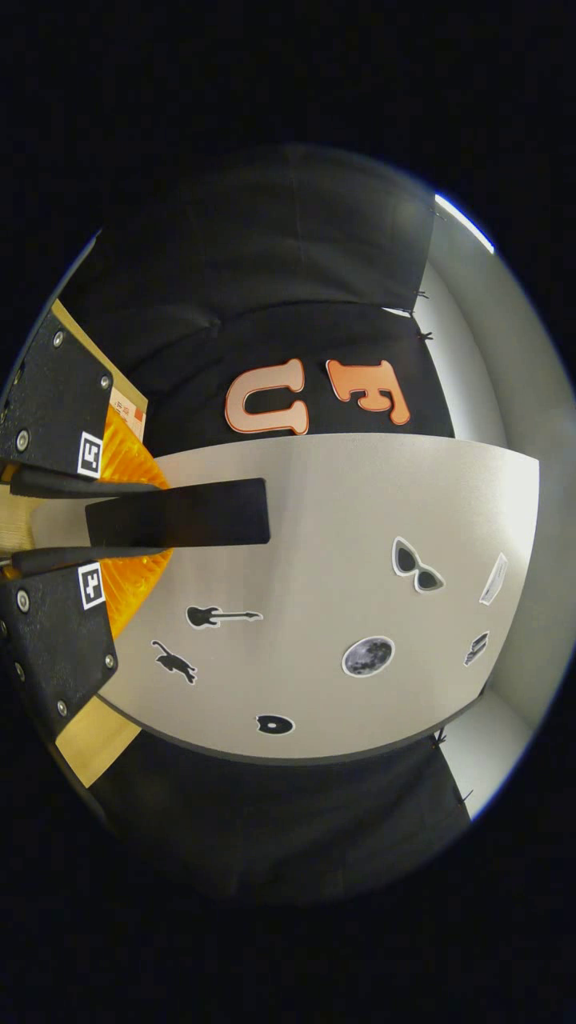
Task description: Open the shoe cabinet door, grab the shoes and put them into the shoe cabinet, then close the shoe cabinet door.
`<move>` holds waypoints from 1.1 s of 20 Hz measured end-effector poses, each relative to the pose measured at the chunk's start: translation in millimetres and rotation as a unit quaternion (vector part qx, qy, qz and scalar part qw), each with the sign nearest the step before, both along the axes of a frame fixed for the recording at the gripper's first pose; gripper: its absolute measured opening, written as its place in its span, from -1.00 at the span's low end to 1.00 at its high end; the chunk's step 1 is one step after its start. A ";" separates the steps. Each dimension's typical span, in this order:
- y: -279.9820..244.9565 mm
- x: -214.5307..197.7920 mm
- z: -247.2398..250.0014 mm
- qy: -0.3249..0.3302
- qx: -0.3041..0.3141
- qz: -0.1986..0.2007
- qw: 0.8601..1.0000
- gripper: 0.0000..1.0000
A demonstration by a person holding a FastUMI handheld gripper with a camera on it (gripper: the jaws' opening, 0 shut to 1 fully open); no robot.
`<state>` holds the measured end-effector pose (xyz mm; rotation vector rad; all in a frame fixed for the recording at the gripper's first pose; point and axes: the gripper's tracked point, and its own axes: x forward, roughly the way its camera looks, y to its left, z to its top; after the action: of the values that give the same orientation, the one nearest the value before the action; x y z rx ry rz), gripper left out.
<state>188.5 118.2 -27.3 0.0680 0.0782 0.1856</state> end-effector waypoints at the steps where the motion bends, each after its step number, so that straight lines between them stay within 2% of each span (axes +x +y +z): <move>1: -8.2 -8.6 0.9 -0.006 0.006 -0.004 1.000 -0.58; 6: -46.3 -47.7 -0.8 -0.001 0.009 -0.022 1.000 -0.59; 12: -75.3 -68.7 -1.5 0.004 0.008 -0.038 0.999 -0.59; 13: -80.2 -71.5 -0.3 0.006 0.010 -0.041 0.999 -0.64; 16: -88.6 -75.9 -0.9 0.012 0.006 -0.037 0.999 -0.66; 22: -117.7 -91.9 -1.0 0.011 0.008 -0.059 0.998 -0.66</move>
<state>96.6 0.6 -28.4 0.0910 0.0950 0.0672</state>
